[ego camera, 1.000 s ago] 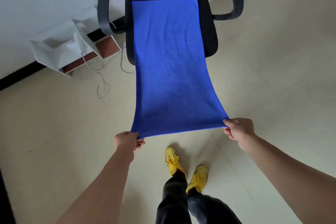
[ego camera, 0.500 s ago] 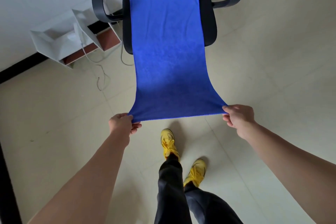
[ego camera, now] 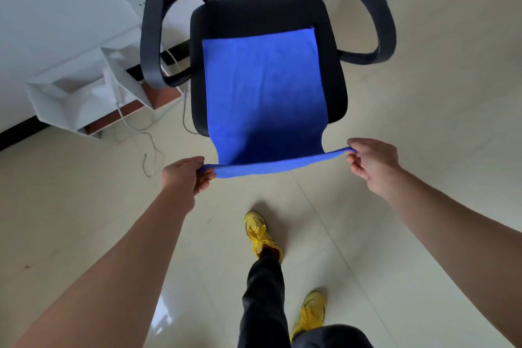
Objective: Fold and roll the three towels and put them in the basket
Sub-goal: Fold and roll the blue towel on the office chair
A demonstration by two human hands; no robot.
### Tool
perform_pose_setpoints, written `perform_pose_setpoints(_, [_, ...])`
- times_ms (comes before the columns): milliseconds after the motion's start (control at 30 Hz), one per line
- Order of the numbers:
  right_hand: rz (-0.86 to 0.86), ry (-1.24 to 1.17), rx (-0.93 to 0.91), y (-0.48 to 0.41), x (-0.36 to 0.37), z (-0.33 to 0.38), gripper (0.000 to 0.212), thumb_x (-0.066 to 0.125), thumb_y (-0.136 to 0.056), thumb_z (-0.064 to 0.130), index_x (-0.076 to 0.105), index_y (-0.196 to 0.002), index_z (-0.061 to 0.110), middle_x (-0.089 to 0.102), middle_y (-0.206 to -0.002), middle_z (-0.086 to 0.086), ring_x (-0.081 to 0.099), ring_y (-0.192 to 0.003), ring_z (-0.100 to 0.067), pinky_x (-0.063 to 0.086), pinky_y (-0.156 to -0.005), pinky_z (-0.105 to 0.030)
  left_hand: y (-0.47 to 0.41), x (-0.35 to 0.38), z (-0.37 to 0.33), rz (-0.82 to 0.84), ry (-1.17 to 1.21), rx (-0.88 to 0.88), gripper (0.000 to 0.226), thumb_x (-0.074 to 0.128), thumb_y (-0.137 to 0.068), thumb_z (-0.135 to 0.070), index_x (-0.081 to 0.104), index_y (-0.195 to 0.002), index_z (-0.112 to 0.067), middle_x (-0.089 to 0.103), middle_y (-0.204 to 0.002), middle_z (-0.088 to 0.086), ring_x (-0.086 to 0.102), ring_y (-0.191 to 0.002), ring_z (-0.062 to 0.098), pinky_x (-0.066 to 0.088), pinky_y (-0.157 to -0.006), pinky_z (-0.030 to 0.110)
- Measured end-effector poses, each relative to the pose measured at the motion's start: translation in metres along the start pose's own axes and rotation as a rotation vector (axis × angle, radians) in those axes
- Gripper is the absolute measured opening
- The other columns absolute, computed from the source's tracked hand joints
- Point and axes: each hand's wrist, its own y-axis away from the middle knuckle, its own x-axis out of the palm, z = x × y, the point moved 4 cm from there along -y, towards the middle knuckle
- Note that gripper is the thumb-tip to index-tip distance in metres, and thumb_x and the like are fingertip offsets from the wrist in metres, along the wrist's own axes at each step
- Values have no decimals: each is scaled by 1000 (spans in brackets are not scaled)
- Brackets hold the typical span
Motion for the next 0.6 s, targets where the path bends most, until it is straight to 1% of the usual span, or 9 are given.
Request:
perform_pose_setpoints(67, [-8, -24, 26, -13, 17, 22, 7, 71, -83, 13, 67, -77, 14, 63, -66, -7, 54, -37, -8, 48, -45, -18, -19, 10, -28, 23, 20, -13, 11, 54, -90, -5, 64, -85, -9, 68, -55, 8, 67, -48, 17, 48, -42, 20])
perform_pose_setpoints(167, [-15, -101, 63, -29, 38, 49, 7, 71, -84, 12, 65, -80, 11, 59, -67, -6, 54, -37, -6, 45, -41, -15, -39, 28, -64, 60, 41, -15, 7, 56, -89, -5, 62, -85, -7, 68, -53, 7, 67, -48, 15, 48, -42, 18])
perform_pose_setpoints(233, [-7, -149, 88, -38, 51, 70, 3, 68, -87, 12, 67, -88, 10, 60, -68, -5, 55, -43, -6, 45, -41, -15, -50, 43, -90, 84, 53, 4, 6, 56, -89, -6, 61, -86, -7, 68, -53, 5, 66, -47, 14, 47, -42, 17])
perform_pose_setpoints(267, [5, -163, 93, -42, 56, 78, 6, 66, -89, 10, 68, -94, 9, 61, -70, -5, 56, -48, -7, 45, -42, -15, -54, 49, -101, 90, 56, 19, 7, 55, -90, -7, 61, -86, -8, 68, -53, 5, 66, -46, 13, 47, -41, 17])
perform_pose_setpoints(333, [29, -179, 102, -51, 66, 94, 14, 61, -92, 7, 67, -104, 9, 63, -76, -5, 57, -56, -8, 46, -45, -15, -64, 61, -121, 95, 47, 42, 9, 53, -92, -8, 60, -85, -10, 69, -59, 5, 66, -46, 11, 47, -41, 16])
perform_pose_setpoints(433, [66, -205, 115, -67, 80, 116, 19, 59, -93, 8, 66, -110, 10, 63, -84, -5, 58, -58, -7, 47, -49, -15, -78, 78, -146, 97, 46, 48, 12, 50, -94, -10, 58, -86, -13, 67, -72, 7, 65, -47, 9, 47, -42, 16])
perform_pose_setpoints(467, [74, -213, 109, -72, 82, 121, 19, 59, -93, 8, 66, -110, 10, 63, -84, -4, 58, -57, -6, 47, -50, -15, -81, 81, -152, 88, 57, 50, 11, 50, -94, -10, 57, -87, -12, 67, -70, 6, 65, -47, 9, 47, -43, 16])
perform_pose_setpoints(567, [100, -229, 103, -93, 94, 140, 16, 56, -95, 8, 66, -107, 12, 63, -83, -3, 60, -60, -7, 47, -50, -15, -97, 92, -172, 48, 92, 36, 8, 51, -93, -9, 57, -88, -11, 67, -53, 2, 65, -45, 10, 48, -43, 17])
perform_pose_setpoints(600, [116, -232, 103, -100, 99, 146, 14, 56, -95, 9, 66, -104, 13, 64, -82, -2, 60, -61, -6, 47, -51, -15, -103, 96, -178, 43, 106, 31, 8, 52, -93, -8, 57, -87, -10, 67, -52, 1, 65, -45, 10, 48, -43, 17])
